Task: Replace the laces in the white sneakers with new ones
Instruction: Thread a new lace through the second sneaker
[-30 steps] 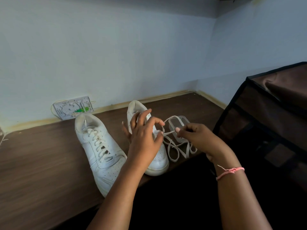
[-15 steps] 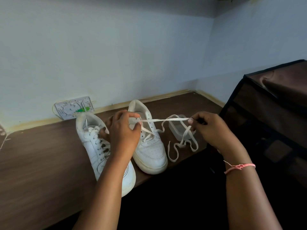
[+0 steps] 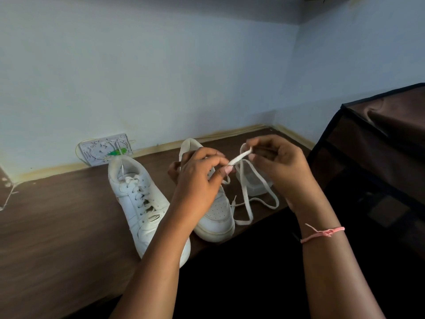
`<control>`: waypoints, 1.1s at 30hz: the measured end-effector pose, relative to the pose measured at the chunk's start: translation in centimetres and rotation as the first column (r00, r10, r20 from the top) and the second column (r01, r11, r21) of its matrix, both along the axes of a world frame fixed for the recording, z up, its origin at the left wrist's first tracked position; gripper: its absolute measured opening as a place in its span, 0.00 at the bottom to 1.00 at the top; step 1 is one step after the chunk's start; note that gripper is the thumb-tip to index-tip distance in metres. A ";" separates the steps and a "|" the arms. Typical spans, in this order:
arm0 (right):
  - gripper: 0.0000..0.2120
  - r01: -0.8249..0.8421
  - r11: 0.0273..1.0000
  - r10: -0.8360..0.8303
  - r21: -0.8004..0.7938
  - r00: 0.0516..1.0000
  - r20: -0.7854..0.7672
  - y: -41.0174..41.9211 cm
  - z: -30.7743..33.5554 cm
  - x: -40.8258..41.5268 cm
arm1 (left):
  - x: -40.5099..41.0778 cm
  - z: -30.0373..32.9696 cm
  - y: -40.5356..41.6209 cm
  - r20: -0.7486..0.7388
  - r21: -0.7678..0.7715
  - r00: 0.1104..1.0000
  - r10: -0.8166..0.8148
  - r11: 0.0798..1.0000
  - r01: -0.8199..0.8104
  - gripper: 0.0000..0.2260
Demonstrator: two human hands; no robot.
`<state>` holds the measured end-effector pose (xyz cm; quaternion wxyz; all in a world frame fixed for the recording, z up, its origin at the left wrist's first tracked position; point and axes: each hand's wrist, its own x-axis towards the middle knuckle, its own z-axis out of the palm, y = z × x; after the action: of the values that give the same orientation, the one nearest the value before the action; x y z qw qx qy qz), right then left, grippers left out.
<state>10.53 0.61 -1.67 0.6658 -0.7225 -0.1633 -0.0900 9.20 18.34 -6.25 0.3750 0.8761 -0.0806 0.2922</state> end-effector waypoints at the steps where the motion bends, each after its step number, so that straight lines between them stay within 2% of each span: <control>1: 0.12 -0.038 0.979 0.052 0.201 0.997 -0.063 0.1 0.1 0.0 | -0.3 0.2 0.1 -0.052 0.053 0.998 0.017 0.999 -0.014 0.06; 3: 0.11 -0.068 0.801 0.197 0.595 0.968 -0.155 0.0 0.5 0.2 | -0.9 0.5 0.6 -0.215 0.217 0.976 0.030 0.976 0.018 0.06; 4: 0.10 -0.053 0.709 0.246 0.703 0.953 -0.176 -0.2 0.8 0.4 | -1.1 0.4 0.9 -0.292 0.282 0.956 0.011 0.957 0.075 0.07; 5: 0.08 -0.038 0.662 0.279 0.748 0.939 -0.199 -0.4 1.0 0.5 | -1.3 0.4 1.1 -0.352 0.311 0.936 -0.018 0.941 0.135 0.07; 6: 0.06 -0.034 0.656 0.309 0.754 0.924 -0.227 -0.5 1.1 0.5 | -1.5 0.3 1.2 -0.394 0.306 0.918 -0.051 0.934 0.183 0.06; 9: 0.03 -0.029 0.800 0.301 0.600 0.883 -0.359 0.0 0.3 0.6 | -1.4 0.4 1.1 -0.385 0.193 0.915 -0.120 0.959 0.207 0.05; 10: 0.04 -0.027 0.883 0.241 0.468 0.883 -0.404 0.2 -0.2 0.5 | -1.3 0.4 1.1 -0.359 0.145 0.924 -0.131 0.970 0.194 0.06; 11: 0.05 -0.034 0.961 0.152 0.274 0.894 -0.422 0.5 -0.5 0.4 | -1.1 0.3 1.2 -0.328 0.091 0.935 -0.139 0.980 0.178 0.08; 12: 0.06 -0.053 0.997 0.071 0.056 0.911 -0.405 0.6 -0.8 0.3 | -1.0 0.2 1.4 -0.296 0.050 0.945 -0.140 0.986 0.161 0.10; 13: 0.08 -0.098 0.988 0.047 -0.123 0.930 -0.364 0.8 -0.8 0.0 | -0.9 0.3 1.5 -0.262 0.026 0.955 -0.135 0.989 0.147 0.13; 14: 0.09 -0.177 0.955 0.093 -0.236 0.940 -0.330 1.0 -0.8 -0.2 | -0.9 0.3 1.5 -0.238 0.007 0.961 -0.138 0.990 0.144 0.13; 16: 0.15 -0.328 0.884 0.226 -0.332 0.923 -0.311 1.5 -1.1 -0.4 | -0.8 0.5 1.2 -0.198 -0.021 0.967 -0.158 0.987 0.157 0.10; 18: 0.17 -0.300 0.843 0.200 -0.447 0.946 -0.257 2.1 -1.4 -0.4 | -0.8 0.6 1.0 -0.161 -0.022 0.975 -0.156 0.988 0.154 0.09; 20: 0.10 -0.159 0.827 0.081 -0.539 0.983 -0.167 2.3 -1.7 0.0 | -0.8 0.7 1.2 -0.134 -0.035 0.983 -0.126 0.992 0.122 0.10; 22: 0.05 -0.009 0.832 -0.054 -0.555 0.994 -0.097 1.7 -1.8 0.4 | -0.6 0.6 1.8 -0.117 -0.045 0.989 -0.088 0.996 0.083 0.13; 24: 0.05 0.158 0.802 -0.194 -0.577 0.981 0.000 0.6 -1.8 0.9 | -0.6 0.5 2.2 -0.123 -0.023 0.990 -0.065 0.998 0.062 0.15; 26: 0.06 0.336 0.736 -0.321 -0.587 0.938 0.133 -0.3 -2.0 1.1 | -0.6 0.5 2.4 -0.150 -0.038 0.988 -0.042 0.999 0.037 0.15; 28: 0.07 0.431 0.735 -0.415 -0.523 0.897 0.156 -0.9 -2.1 1.1 | -0.8 0.7 2.4 -0.214 -0.058 0.974 -0.072 0.996 0.061 0.15; 30: 0.07 0.414 0.804 -0.437 -0.427 0.898 0.049 -1.0 -2.0 1.0 | -1.1 0.8 2.3 -0.338 -0.025 0.927 -0.160 0.987 0.161 0.14; 32: 0.08 0.297 0.913 -0.330 -0.278 0.941 -0.079 -0.7 -1.3 0.8 | -1.4 0.6 2.0 -0.440 0.016 0.873 -0.209 0.971 0.241 0.15; 33: 0.10 0.203 0.961 -0.231 -0.186 0.962 -0.143 -0.4 -0.8 0.5 | -1.3 0.4 1.9 -0.442 0.010 0.873 -0.206 0.972 0.234 0.18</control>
<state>11.06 0.21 -2.50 0.5989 -0.7951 -0.0350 -0.0887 7.87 20.27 -5.86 0.3866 0.9156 -0.1025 0.0406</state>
